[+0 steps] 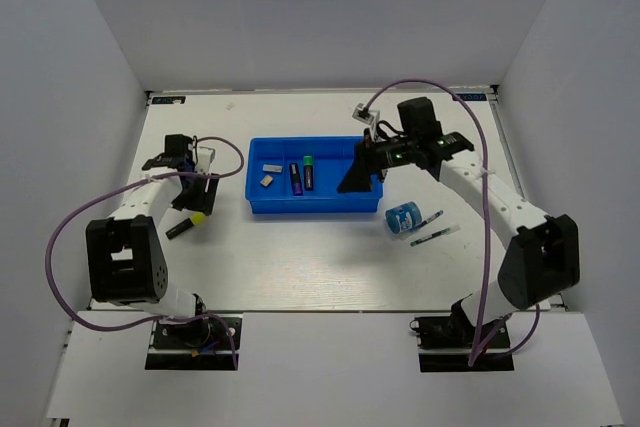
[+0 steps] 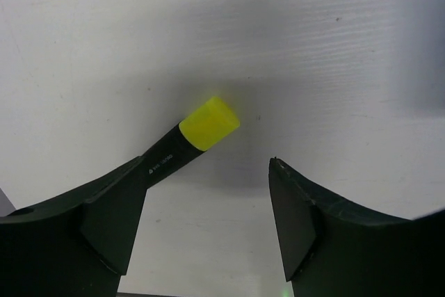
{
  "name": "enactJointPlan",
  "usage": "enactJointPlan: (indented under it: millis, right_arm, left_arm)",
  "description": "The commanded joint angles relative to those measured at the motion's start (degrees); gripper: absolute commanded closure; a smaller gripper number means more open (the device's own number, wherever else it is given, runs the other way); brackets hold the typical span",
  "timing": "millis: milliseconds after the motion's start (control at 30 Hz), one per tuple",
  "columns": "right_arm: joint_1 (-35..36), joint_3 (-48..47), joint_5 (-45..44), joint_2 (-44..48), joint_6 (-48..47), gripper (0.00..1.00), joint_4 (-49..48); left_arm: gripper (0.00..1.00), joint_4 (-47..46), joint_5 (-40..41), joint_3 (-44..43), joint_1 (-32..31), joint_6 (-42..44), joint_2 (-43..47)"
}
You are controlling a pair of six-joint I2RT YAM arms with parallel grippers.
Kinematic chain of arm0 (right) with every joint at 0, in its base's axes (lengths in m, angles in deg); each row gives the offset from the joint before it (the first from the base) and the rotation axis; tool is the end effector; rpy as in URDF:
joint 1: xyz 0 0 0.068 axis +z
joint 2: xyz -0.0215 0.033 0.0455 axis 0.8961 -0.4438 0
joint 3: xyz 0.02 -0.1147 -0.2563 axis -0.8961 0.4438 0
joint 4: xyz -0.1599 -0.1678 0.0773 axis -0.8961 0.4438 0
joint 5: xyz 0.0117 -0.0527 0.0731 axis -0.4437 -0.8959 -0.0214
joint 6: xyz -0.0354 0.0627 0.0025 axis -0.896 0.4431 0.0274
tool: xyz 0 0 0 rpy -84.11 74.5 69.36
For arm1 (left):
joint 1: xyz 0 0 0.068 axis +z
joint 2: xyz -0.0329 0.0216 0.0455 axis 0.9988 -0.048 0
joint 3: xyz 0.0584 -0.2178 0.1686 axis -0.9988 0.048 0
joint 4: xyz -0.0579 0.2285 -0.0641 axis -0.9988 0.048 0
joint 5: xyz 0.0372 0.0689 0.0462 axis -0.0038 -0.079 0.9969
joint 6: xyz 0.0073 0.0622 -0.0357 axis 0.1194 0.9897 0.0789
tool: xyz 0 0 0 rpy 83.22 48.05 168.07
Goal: Sort the stationery into containers
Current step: Grab a piece of stationery with the left arm
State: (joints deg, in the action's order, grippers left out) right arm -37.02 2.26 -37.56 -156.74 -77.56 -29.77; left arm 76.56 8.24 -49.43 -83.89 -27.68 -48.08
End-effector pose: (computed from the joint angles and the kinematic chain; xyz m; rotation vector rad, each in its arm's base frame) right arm 0.2719 0.1881 0.3245 -1.0110 1.9630 1.2248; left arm 0.2723 0.0203 0.2012 0.2375 2.8037 0.1715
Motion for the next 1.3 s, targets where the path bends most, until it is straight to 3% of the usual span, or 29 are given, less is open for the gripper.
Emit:
enactJointPlan:
  millis: [0, 400, 600, 867, 1267]
  right_arm:
    - [-2.11, 3.56, 5.29, 5.20, -5.45, 0.21, 1.53]
    - [-9.67, 10.69, 12.40, 11.02, -2.81, 0.21, 0.56]
    - [-12.83, 11.05, 14.78, 12.95, -1.23, 0.21, 0.21]
    - [-16.26, 12.71, 16.10, 16.03, 1.14, 0.21, -2.25]
    - [-18.90, 14.30, 19.00, 17.26, 3.96, 0.21, -4.89]
  left_arm:
    - [0.20, -1.16, -3.06, -0.53, -0.19, 8.14, -0.09]
    - [0.22, 0.43, -2.89, -3.08, 1.13, 12.98, -4.49]
    - [0.24, -3.52, -2.19, 1.22, 1.48, 13.34, -5.10]
    - [0.36, -6.78, -1.57, 5.53, 1.30, 12.37, -5.81]
    - [0.69, -7.23, 3.08, 6.33, 0.25, 8.69, -4.32]
